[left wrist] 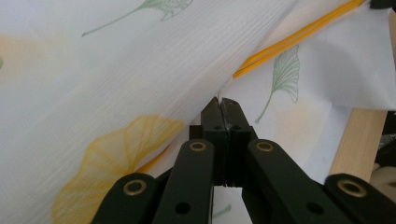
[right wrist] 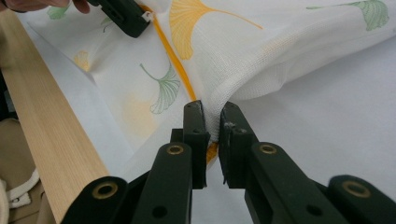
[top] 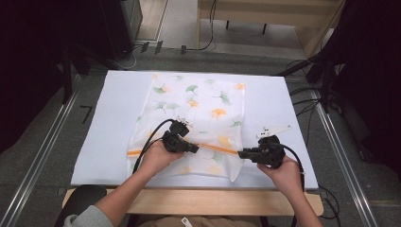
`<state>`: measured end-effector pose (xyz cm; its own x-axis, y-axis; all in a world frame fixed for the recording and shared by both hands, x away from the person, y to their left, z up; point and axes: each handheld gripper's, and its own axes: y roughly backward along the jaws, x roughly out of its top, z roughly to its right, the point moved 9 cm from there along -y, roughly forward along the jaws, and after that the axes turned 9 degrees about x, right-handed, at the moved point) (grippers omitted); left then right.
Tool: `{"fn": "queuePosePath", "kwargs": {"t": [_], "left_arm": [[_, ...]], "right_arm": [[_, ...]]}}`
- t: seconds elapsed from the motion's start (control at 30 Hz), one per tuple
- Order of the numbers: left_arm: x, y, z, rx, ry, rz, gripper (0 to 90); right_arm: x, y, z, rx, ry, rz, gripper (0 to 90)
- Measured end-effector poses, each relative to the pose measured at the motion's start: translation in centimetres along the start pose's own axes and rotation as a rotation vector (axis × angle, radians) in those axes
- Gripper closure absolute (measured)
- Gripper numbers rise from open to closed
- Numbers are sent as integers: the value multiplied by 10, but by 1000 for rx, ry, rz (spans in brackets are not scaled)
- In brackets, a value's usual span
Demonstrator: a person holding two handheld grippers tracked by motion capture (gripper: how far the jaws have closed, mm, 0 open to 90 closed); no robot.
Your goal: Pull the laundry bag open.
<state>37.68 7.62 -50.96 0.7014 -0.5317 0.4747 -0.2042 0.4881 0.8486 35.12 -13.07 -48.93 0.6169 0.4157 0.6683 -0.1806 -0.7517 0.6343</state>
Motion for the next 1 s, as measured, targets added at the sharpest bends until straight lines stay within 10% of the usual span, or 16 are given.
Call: {"fn": "queuePosePath", "kwargs": {"t": [1.0], "left_arm": [[-17,19,-12,-20,29,7,900]], "right_arm": [[-2,-2,2,-8,-7,-16,844]]}}
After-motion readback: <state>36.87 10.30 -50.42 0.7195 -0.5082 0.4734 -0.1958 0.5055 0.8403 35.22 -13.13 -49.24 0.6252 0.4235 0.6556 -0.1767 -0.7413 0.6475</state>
